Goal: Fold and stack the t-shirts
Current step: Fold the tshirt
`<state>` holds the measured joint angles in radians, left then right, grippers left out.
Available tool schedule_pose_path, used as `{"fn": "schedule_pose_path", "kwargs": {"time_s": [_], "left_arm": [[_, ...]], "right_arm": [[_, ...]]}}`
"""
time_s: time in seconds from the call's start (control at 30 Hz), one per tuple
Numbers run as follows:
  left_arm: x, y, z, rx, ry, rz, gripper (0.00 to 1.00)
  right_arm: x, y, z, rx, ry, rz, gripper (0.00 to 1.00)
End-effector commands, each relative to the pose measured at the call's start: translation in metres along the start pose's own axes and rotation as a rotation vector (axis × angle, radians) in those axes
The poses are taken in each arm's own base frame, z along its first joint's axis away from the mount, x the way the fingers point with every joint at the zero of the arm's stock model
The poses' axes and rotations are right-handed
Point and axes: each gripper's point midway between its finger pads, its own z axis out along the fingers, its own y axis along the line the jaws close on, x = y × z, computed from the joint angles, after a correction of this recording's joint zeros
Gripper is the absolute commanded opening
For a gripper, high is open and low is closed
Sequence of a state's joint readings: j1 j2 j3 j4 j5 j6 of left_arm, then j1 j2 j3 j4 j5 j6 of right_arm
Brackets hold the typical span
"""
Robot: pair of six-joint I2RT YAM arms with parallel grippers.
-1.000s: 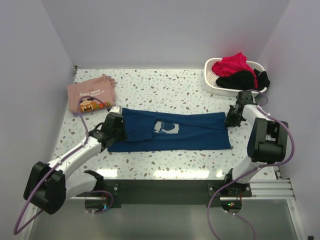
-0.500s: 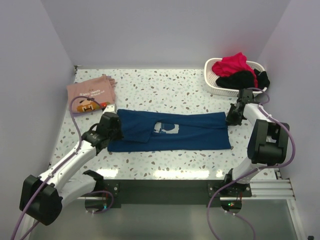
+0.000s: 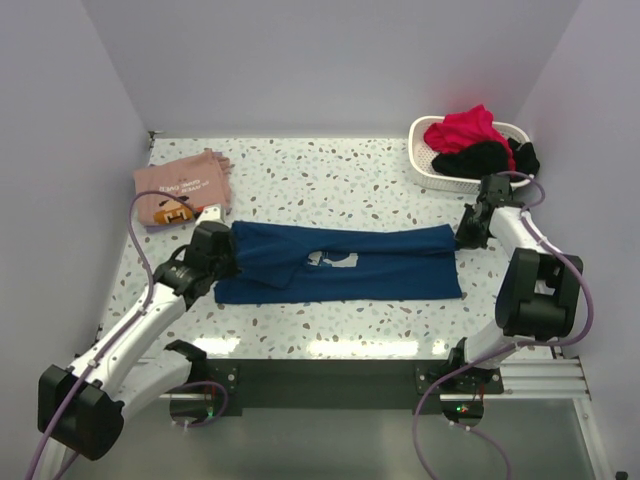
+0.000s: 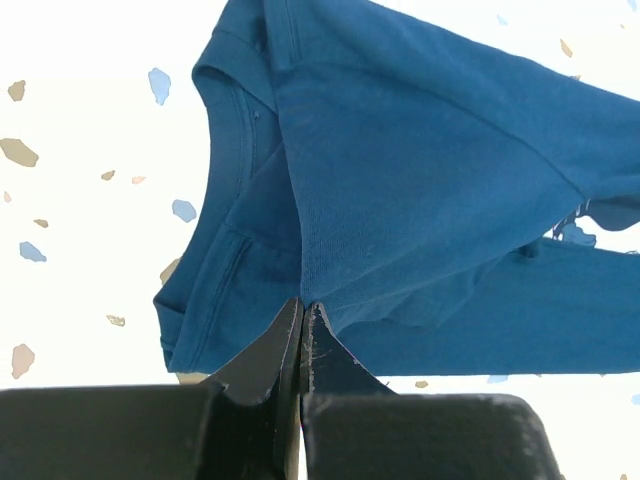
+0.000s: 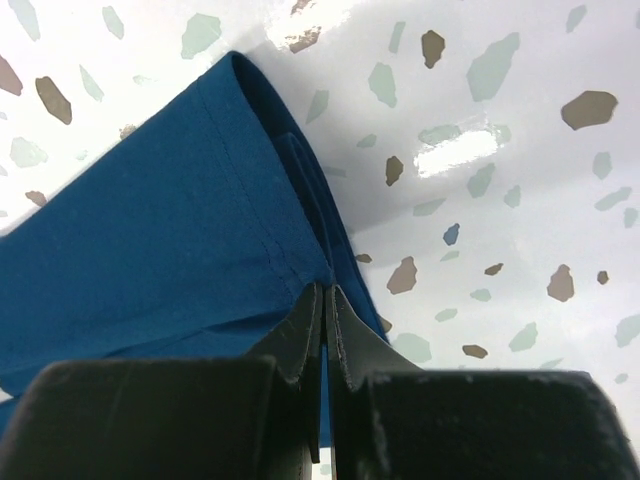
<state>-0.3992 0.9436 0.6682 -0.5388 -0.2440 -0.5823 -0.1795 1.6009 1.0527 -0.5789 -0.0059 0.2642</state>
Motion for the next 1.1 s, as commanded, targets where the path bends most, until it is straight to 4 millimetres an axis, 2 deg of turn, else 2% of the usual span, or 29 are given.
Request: {"fn": "schedule_pose_path", "kwargs": {"time_s": [0.0, 0.2, 0.77, 0.9, 0.97, 1.0, 1.03, 1.07], "left_arm": [[-0.019, 0.002, -0.013, -0.006, -0.048, 0.002, 0.00], [-0.025, 0.003, -0.024, -0.001, -0.057, 0.013, 0.00], [-0.012, -0.003, -0.037, 0.070, 0.001, 0.020, 0.00], [0.002, -0.006, -0.038, 0.087, 0.072, 0.020, 0.00], [0.003, -0.007, -0.042, 0.101, 0.078, 0.012, 0.01], [0.005, -0.006, -0.045, 0.097, 0.085, 0.009, 0.20], [0.002, -0.006, -0.049, 0.100, 0.078, 0.006, 0.30], [0.000, -0.007, -0.052, 0.104, 0.070, 0.005, 0.39]], "right_arm": [[-0.020, -0.005, -0.021, 0.031, -0.074, -0.009, 0.00], [-0.016, -0.008, -0.020, 0.045, -0.063, -0.016, 0.01], [0.001, -0.019, -0.021, 0.088, -0.040, -0.012, 0.04], [0.010, -0.021, -0.019, 0.090, -0.026, -0.010, 0.10], [0.017, -0.023, -0.018, 0.095, -0.017, -0.007, 0.21], [0.017, -0.023, -0.019, 0.094, -0.021, -0.004, 0.25], [0.018, -0.023, -0.020, 0.093, -0.023, -0.001, 0.34], [0.018, -0.023, -0.021, 0.091, -0.027, 0.001, 0.38]]}}
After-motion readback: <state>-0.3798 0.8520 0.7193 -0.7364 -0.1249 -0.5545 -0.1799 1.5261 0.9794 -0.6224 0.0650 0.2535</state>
